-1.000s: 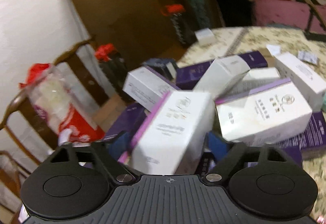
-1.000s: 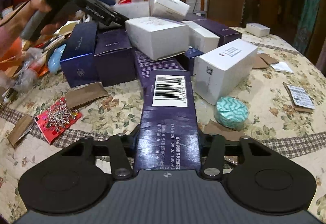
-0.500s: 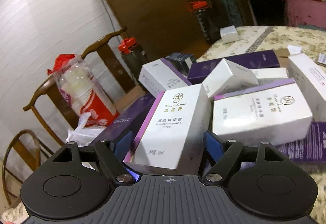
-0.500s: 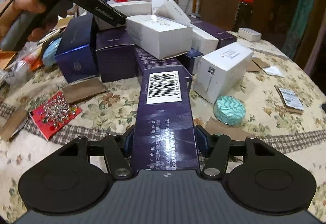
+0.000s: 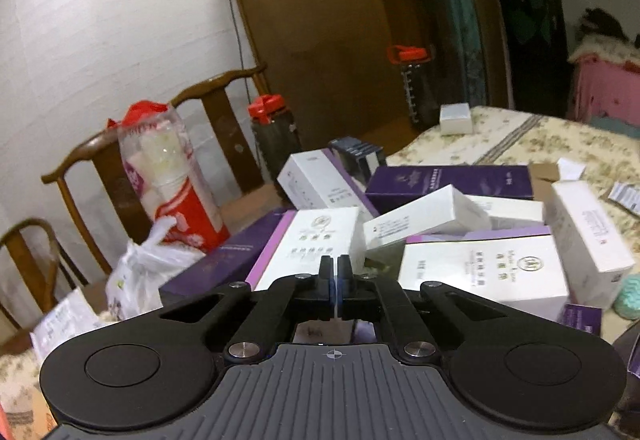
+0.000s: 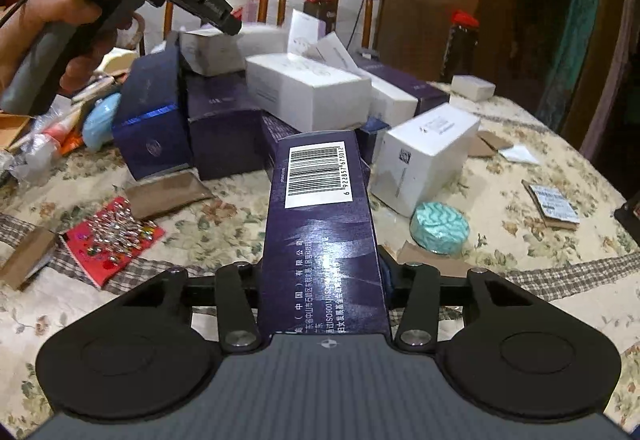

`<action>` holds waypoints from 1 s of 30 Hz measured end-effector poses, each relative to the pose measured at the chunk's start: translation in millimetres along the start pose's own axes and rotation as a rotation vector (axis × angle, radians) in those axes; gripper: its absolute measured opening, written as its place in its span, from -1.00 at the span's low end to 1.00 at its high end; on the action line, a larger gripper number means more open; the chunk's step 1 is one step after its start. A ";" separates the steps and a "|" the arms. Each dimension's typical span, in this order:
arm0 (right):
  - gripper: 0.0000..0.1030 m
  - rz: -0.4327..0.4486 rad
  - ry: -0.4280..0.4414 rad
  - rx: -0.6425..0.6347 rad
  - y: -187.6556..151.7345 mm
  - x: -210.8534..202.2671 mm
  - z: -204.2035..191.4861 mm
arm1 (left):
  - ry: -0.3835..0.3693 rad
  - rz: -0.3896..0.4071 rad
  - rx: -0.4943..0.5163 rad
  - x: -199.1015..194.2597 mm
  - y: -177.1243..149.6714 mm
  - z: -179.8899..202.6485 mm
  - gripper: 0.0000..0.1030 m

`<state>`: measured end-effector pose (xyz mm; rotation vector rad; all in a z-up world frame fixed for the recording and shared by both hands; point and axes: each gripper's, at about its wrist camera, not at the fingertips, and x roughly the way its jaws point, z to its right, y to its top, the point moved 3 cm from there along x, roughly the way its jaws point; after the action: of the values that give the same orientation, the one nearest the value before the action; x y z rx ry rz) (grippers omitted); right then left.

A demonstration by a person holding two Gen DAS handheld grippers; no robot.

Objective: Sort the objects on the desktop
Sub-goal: 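Grasp the white purple-striped serum box with the left tool while the right tool holds its box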

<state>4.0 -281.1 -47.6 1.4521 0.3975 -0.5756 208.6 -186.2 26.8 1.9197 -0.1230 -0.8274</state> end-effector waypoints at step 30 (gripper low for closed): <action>0.02 0.005 0.050 0.041 3.8 5.4 10.2 | 0.100 -0.217 0.137 67.1 50.4 -29.5 1.00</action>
<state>9.7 -291.8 -46.8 1.5086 0.4234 -0.5472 290.3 -217.2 43.4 2.1263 0.0933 -0.8824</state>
